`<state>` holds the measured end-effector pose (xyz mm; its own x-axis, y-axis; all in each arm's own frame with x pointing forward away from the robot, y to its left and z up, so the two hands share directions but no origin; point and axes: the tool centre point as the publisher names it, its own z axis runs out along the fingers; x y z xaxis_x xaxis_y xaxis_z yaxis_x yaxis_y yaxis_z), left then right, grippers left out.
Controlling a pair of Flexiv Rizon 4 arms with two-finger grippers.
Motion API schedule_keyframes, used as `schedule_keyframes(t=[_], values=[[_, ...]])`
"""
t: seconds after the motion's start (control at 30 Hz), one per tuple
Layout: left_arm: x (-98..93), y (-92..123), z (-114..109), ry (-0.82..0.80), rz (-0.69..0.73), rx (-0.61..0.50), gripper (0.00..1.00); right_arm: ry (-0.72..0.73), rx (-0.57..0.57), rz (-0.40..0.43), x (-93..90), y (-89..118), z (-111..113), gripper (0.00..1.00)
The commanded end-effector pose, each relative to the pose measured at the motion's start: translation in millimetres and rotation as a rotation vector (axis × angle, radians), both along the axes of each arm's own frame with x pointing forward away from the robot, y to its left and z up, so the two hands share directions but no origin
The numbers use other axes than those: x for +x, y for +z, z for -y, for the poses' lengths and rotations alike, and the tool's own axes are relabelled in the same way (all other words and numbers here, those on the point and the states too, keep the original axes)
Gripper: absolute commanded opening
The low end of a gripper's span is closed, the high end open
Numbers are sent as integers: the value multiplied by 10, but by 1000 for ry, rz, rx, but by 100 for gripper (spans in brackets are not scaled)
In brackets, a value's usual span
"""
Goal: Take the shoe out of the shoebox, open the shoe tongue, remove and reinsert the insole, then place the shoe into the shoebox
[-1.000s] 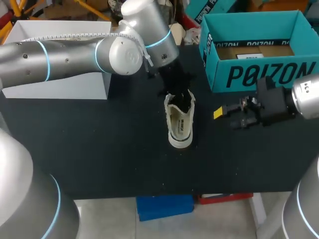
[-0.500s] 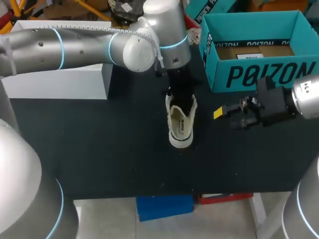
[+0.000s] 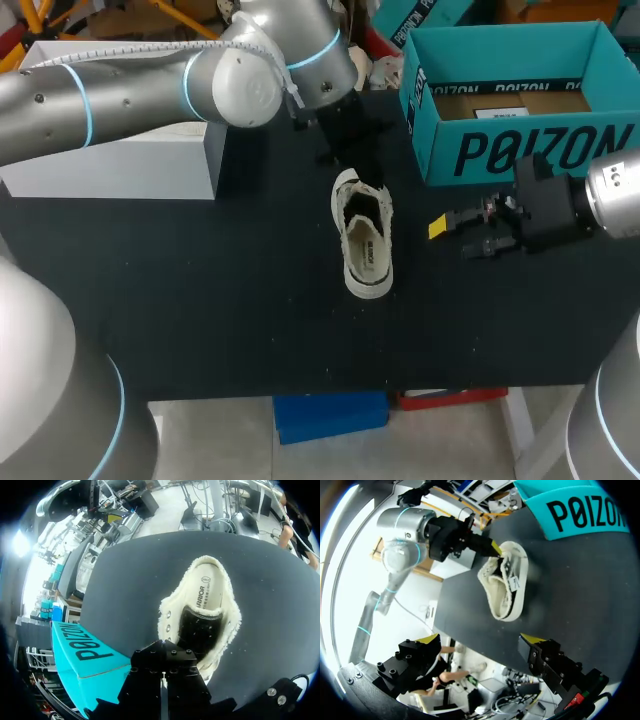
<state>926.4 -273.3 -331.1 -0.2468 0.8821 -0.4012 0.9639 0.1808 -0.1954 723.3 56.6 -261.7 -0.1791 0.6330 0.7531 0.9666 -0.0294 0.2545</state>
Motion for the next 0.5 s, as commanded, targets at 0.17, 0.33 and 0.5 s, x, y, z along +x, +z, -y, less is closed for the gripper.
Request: schedule_keyframes(t=[0.17, 0.33, 0.5], values=[[-212, 373, -480, 122, -36, 9, 12, 0, -1, -1, 3, 4, -2, 100], [-431, 419, -708, 503, -318, -24, 84, 0, -1, -1, 3, 4, -2, 100], [-655, 457, -996, 829, -492, 11, 100, 0, -1, -1, 3, 4, -2, 100]])
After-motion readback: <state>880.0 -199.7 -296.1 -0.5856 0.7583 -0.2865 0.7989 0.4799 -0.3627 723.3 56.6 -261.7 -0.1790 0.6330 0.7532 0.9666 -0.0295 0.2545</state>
